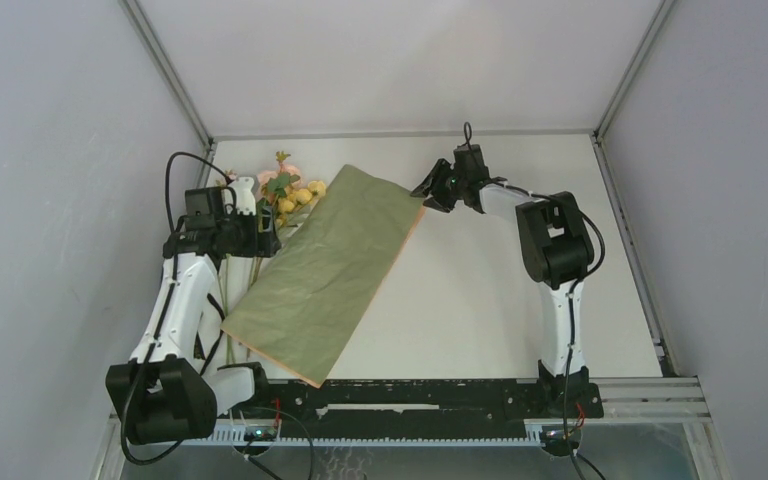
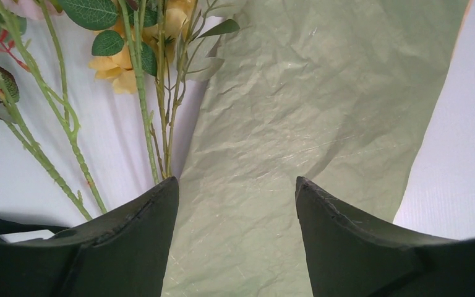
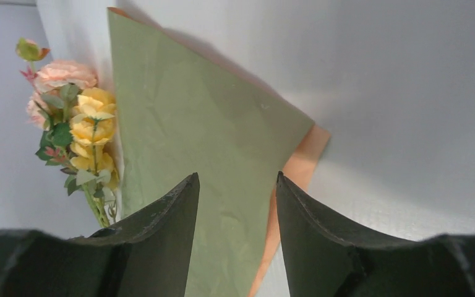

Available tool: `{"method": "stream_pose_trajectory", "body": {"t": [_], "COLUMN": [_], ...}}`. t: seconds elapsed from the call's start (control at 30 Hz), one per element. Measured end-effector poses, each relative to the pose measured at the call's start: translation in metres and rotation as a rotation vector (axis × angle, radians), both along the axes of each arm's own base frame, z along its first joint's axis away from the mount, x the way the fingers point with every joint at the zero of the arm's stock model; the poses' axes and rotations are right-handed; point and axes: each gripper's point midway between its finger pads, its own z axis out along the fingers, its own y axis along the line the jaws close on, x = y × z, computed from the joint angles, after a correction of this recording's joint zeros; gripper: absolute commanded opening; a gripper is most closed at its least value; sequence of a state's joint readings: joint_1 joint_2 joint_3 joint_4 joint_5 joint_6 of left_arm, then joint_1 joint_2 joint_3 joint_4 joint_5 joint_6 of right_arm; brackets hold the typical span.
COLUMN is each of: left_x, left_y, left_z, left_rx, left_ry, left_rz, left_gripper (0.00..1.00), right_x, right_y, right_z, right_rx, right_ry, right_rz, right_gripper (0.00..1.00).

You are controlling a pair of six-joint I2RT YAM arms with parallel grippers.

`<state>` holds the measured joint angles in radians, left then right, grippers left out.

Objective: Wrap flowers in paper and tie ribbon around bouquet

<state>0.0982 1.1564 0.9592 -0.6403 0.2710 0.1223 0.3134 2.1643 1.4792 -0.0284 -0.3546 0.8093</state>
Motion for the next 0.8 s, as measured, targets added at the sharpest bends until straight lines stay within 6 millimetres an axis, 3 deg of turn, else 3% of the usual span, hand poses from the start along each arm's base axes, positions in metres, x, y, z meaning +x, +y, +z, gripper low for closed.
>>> {"method": "stream_pose_trajectory", "body": {"t": [0.27, 0.8], "left_x": [-0.002, -0.002], "left_y": [-0.006, -0.010], "left_z": [-0.005, -0.013], "left_rx": [-0.029, -0.039], "left_ry": [0.025, 0.059], "left_rz": [-0.014, -0.021], "left_gripper": [0.73, 0.73], "right_x": [-0.007, 0.013], "right_y": [-0.002, 0.026], "right_z": [-0.025, -0.024], "right_rx": [-0.027, 0.065], "right_ry": [0.069, 0.052], "right_rz": [-0.017, 0.028], "right_gripper": [0.58, 0.45]}}
